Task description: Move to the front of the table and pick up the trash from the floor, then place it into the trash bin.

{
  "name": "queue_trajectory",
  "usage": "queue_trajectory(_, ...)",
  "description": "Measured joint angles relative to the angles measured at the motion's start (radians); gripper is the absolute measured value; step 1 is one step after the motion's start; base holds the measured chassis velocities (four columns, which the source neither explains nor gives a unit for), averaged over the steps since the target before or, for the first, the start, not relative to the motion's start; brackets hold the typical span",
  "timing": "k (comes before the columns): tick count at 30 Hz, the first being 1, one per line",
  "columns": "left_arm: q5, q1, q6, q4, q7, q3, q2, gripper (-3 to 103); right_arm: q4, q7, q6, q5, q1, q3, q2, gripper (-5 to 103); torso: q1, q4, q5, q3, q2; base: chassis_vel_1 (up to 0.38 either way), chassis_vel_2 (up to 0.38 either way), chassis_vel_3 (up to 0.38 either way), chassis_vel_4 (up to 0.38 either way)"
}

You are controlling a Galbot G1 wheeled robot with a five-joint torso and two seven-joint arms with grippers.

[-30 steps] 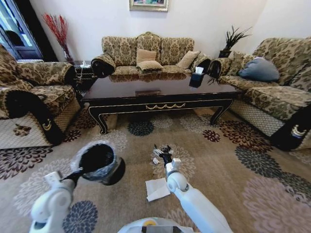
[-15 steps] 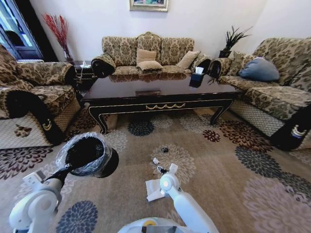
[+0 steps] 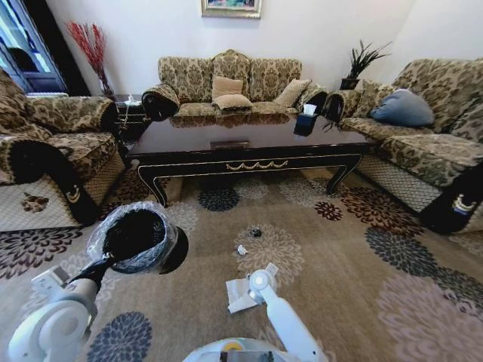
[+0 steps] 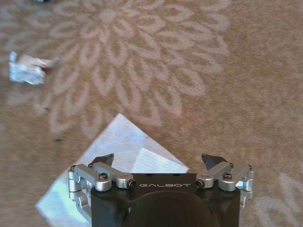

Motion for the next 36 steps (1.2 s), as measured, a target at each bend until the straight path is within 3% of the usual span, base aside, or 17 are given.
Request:
queue_trajectory(9, 0.012, 0.000, 0.000, -0.004, 0.000, 0.005, 0.010, 2, -0.061, 0.013, -0.002, -0.014, 0.002, 0.021, 0.011, 100, 0.000, 0.0000, 0.0000, 0.000, 0.000, 0.000, 0.000, 0.000, 0.000)
queue_trajectory(22, 0.023, 0.002, 0.000, 0.003, 0.000, 0.013, 0.005, 2, -0.075, 0.031, -0.039, 0.078, 0.007, 0.042, 0.029, 100, 0.000, 0.0000, 0.0000, 0.000, 0.000, 0.000, 0.000, 0.000, 0.000)
queue_trajectory(36, 0.009, 0.002, 0.000, -0.007, -0.003, 0.012, 0.007, 2, -0.176, -0.073, -0.021, 0.007, 0.037, 0.048, 0.054, 100, 0.000, 0.0001, -0.0001, 0.000, 0.000, 0.000, 0.000, 0.000, 0.000)
